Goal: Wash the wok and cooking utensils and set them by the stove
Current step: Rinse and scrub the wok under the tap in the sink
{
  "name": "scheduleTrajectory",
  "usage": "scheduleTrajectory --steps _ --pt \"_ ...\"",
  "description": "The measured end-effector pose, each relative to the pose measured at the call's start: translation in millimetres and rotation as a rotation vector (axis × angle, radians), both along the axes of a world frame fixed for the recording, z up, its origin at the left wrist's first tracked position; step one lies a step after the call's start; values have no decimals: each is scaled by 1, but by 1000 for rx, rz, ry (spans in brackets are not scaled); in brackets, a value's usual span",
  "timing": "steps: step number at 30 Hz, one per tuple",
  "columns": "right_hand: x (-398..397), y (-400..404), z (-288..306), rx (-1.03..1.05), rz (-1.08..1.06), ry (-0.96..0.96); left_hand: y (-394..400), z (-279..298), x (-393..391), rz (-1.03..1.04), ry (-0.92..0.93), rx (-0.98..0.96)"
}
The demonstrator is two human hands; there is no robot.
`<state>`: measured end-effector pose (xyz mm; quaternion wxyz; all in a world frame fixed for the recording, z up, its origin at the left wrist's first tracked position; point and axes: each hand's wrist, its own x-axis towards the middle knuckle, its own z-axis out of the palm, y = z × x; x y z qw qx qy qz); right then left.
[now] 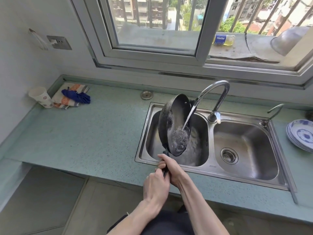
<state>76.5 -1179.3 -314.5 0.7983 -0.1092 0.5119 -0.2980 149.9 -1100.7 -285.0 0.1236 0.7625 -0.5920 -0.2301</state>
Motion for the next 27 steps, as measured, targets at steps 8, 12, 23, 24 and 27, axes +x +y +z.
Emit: scheduleTrajectory --steps 8,12,23,24,27 --pt "0 -4 4 63 -18 -375 -6 13 -3 -43 -180 -4" --pt "4 -3 3 66 -44 -480 -5 12 2 -120 -273 7" --pt "6 0 2 78 -37 -361 -5 2 6 -31 -115 -41" --pt "6 1 2 85 -43 -335 -4 0 5 -18 -87 -26" --pt "4 5 -1 96 -80 -244 -3 -4 0 26 58 30"
